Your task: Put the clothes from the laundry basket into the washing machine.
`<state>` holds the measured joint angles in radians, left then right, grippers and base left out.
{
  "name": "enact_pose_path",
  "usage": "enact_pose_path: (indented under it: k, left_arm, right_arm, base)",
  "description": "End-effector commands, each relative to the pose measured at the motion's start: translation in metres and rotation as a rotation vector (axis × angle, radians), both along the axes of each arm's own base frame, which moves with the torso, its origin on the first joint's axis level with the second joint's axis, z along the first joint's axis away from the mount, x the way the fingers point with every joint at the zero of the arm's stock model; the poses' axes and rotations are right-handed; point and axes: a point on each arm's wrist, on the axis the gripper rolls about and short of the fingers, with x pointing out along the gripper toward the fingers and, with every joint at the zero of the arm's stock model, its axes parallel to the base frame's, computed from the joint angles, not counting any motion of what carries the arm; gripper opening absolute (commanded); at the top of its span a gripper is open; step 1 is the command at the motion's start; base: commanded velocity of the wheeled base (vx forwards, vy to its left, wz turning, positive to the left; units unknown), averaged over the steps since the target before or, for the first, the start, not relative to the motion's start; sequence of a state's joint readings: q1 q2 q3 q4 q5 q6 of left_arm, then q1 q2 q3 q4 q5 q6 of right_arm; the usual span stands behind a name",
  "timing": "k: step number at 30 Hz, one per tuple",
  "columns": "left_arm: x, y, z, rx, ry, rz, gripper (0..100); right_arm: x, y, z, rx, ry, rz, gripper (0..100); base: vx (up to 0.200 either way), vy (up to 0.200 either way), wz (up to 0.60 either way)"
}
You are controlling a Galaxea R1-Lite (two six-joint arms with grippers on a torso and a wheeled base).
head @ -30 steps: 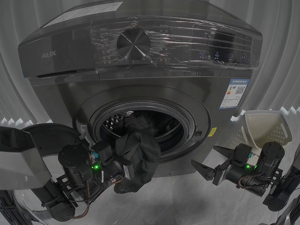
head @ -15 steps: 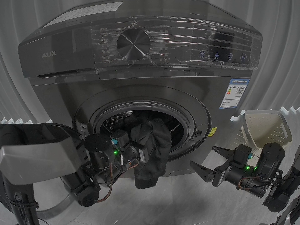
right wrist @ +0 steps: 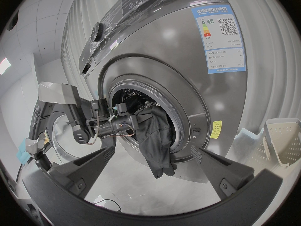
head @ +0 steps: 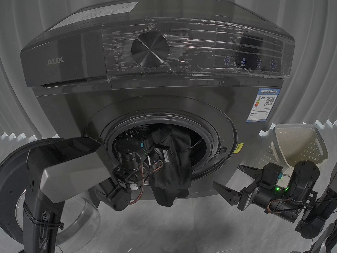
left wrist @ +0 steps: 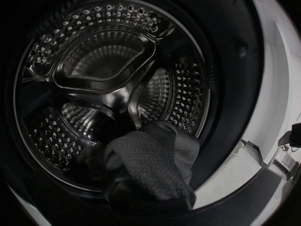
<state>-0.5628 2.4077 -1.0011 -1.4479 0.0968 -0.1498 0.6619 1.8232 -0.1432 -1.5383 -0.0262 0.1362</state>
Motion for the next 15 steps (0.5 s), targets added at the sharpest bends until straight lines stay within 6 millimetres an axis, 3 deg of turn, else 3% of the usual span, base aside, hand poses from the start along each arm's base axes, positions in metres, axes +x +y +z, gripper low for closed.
enact_pose_path:
  k: [1,15]
  left_arm:
    - [0.031,-0.008,-0.017,0.006,0.012,0.033,0]
    - [0.085,-0.014,-0.023,-0.015,-0.073,0.120,0]
  right_arm:
    - [0.000,0.000,0.000,0.000,0.001,0.001,100]
    - [0.001,0.000,-0.001,-0.003,0.003,0.001,100]
  base:
    - [0.000,0.000,0.00]
    - [0.000,0.000,0.00]
